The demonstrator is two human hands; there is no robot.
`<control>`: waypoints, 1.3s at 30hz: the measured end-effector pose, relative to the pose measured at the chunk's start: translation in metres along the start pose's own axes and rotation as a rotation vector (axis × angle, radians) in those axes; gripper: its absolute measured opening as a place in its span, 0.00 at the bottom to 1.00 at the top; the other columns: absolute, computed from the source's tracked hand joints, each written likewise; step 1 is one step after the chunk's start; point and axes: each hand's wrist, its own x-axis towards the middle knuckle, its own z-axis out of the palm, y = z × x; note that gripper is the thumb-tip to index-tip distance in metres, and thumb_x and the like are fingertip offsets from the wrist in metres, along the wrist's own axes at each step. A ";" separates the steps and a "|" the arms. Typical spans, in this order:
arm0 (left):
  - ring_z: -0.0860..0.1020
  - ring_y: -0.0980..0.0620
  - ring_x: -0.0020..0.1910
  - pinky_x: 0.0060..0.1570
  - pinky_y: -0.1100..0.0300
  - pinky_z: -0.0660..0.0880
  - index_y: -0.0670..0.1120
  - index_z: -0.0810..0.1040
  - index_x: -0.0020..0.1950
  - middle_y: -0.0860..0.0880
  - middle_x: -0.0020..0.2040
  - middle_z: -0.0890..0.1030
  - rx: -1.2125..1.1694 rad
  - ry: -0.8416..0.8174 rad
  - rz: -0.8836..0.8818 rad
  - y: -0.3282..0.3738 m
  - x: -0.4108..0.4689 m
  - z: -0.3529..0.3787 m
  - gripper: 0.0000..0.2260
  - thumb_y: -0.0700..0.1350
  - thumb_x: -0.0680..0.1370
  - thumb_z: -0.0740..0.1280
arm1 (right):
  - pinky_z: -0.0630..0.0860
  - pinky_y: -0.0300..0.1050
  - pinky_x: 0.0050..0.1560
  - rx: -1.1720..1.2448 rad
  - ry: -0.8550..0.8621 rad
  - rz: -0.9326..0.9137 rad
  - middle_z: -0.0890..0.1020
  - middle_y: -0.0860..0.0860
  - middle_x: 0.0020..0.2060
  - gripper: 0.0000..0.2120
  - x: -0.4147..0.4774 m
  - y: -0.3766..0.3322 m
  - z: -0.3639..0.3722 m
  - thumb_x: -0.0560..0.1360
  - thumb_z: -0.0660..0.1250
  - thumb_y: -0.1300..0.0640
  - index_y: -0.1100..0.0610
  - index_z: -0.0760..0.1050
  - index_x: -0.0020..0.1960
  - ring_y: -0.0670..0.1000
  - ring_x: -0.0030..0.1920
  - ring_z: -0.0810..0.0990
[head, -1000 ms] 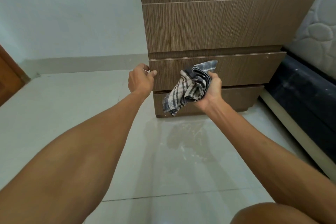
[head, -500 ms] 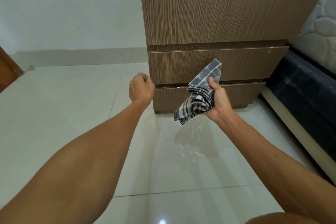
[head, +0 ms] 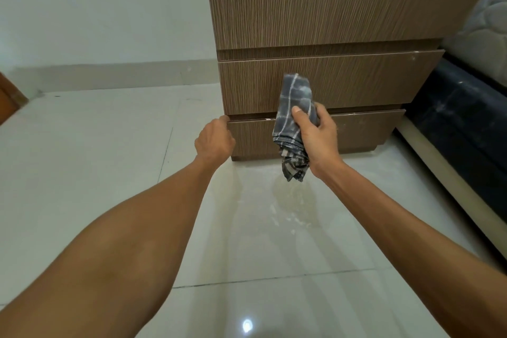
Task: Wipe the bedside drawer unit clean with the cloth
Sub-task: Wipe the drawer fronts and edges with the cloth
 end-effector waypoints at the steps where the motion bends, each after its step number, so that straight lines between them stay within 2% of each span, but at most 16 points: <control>1: 0.79 0.43 0.47 0.46 0.48 0.79 0.48 0.75 0.64 0.45 0.52 0.82 0.015 0.005 0.007 0.000 0.001 -0.001 0.15 0.38 0.80 0.60 | 0.83 0.49 0.49 -0.071 0.008 -0.051 0.84 0.49 0.48 0.06 -0.001 0.000 0.004 0.79 0.67 0.54 0.48 0.76 0.56 0.51 0.48 0.85; 4: 0.78 0.45 0.44 0.40 0.52 0.76 0.47 0.78 0.60 0.45 0.49 0.82 0.034 0.025 0.001 0.003 -0.002 -0.004 0.12 0.39 0.80 0.60 | 0.82 0.44 0.48 -0.239 0.061 -0.190 0.82 0.47 0.50 0.12 0.003 0.008 0.016 0.79 0.67 0.52 0.49 0.75 0.62 0.47 0.50 0.83; 7: 0.79 0.44 0.44 0.38 0.54 0.73 0.47 0.80 0.60 0.44 0.49 0.83 0.020 0.059 -0.019 0.001 -0.010 -0.003 0.12 0.39 0.80 0.61 | 0.78 0.48 0.52 -0.454 0.081 -0.333 0.78 0.51 0.53 0.16 0.010 0.021 0.031 0.78 0.67 0.50 0.48 0.73 0.65 0.51 0.54 0.78; 11: 0.80 0.41 0.44 0.40 0.53 0.72 0.45 0.81 0.56 0.42 0.47 0.83 0.047 0.082 -0.042 -0.001 -0.015 -0.004 0.11 0.38 0.79 0.62 | 0.74 0.46 0.51 -0.803 -0.036 -0.448 0.69 0.52 0.51 0.22 0.016 0.037 0.053 0.78 0.68 0.49 0.50 0.71 0.70 0.52 0.54 0.71; 14: 0.76 0.43 0.40 0.40 0.52 0.71 0.40 0.79 0.54 0.41 0.45 0.80 0.050 0.086 -0.078 0.001 -0.016 -0.006 0.08 0.39 0.79 0.62 | 0.72 0.49 0.54 -1.193 -0.150 -0.573 0.73 0.55 0.54 0.22 0.021 0.057 0.057 0.77 0.68 0.48 0.51 0.72 0.69 0.55 0.55 0.72; 17: 0.73 0.45 0.38 0.39 0.53 0.72 0.42 0.79 0.57 0.41 0.47 0.82 0.082 0.095 -0.038 0.001 -0.016 -0.006 0.09 0.39 0.79 0.63 | 0.68 0.52 0.55 -1.430 -0.144 -0.683 0.77 0.55 0.54 0.22 0.026 0.069 0.048 0.75 0.68 0.49 0.53 0.74 0.68 0.56 0.56 0.74; 20: 0.78 0.43 0.42 0.40 0.51 0.73 0.43 0.80 0.56 0.43 0.48 0.82 0.147 0.107 0.018 0.001 -0.015 -0.006 0.09 0.39 0.79 0.62 | 0.67 0.52 0.53 -1.497 -0.078 -0.699 0.76 0.54 0.54 0.20 0.033 0.064 0.026 0.75 0.68 0.47 0.54 0.76 0.63 0.56 0.54 0.73; 23: 0.76 0.42 0.50 0.43 0.50 0.71 0.42 0.80 0.54 0.43 0.50 0.80 0.249 0.144 0.121 0.006 -0.017 -0.002 0.09 0.39 0.79 0.62 | 0.66 0.52 0.50 -1.537 -0.009 -0.678 0.74 0.56 0.52 0.20 0.042 0.057 -0.006 0.74 0.68 0.45 0.55 0.76 0.61 0.56 0.52 0.72; 27: 0.75 0.44 0.55 0.50 0.50 0.69 0.46 0.78 0.60 0.45 0.55 0.79 0.321 0.162 0.308 0.023 -0.018 0.009 0.12 0.42 0.78 0.62 | 0.67 0.52 0.51 -1.616 0.020 -0.634 0.73 0.56 0.54 0.22 0.052 0.052 -0.051 0.75 0.66 0.44 0.55 0.74 0.63 0.56 0.53 0.71; 31: 0.76 0.45 0.54 0.51 0.50 0.70 0.47 0.79 0.61 0.47 0.54 0.80 0.318 0.140 0.390 0.048 -0.020 0.021 0.12 0.43 0.79 0.62 | 0.66 0.52 0.52 -1.666 0.050 -0.578 0.72 0.57 0.56 0.24 0.060 0.045 -0.094 0.76 0.65 0.43 0.55 0.72 0.66 0.57 0.55 0.71; 39: 0.78 0.43 0.50 0.47 0.47 0.74 0.46 0.81 0.56 0.46 0.51 0.80 0.317 0.110 0.366 0.056 -0.020 0.024 0.09 0.41 0.77 0.65 | 0.69 0.55 0.55 -1.740 0.149 -0.399 0.70 0.60 0.60 0.26 0.077 0.035 -0.175 0.77 0.64 0.45 0.55 0.66 0.71 0.59 0.58 0.71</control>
